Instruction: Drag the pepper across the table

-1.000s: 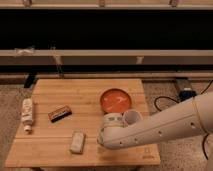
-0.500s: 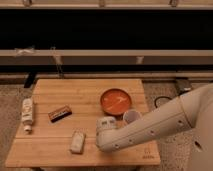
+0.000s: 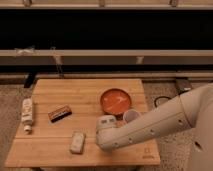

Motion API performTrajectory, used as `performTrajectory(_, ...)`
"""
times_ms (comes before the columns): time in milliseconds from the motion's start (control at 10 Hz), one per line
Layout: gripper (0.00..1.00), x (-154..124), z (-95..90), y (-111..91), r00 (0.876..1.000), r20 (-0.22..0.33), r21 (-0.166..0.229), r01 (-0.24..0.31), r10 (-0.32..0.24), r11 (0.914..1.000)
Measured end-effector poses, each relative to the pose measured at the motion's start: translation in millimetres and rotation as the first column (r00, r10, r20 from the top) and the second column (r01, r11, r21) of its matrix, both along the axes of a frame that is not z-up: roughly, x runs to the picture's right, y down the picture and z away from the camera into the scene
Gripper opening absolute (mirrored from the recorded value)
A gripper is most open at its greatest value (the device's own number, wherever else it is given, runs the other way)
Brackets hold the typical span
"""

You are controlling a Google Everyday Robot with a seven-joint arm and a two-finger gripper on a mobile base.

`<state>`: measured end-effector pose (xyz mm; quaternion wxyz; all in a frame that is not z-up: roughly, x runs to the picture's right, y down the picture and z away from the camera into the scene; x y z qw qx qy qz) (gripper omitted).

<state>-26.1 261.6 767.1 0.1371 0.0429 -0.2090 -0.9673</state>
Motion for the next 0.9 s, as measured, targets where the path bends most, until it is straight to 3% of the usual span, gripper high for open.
performTrajectory(600,0.21,-10,1.1,-28,1.000,0.022,0.021,0.010,-0.011,0.9997)
performTrajectory(900,0.48,-5,1.3,-31,1.000,0.014,0.016,0.013,-0.013,0.9998)
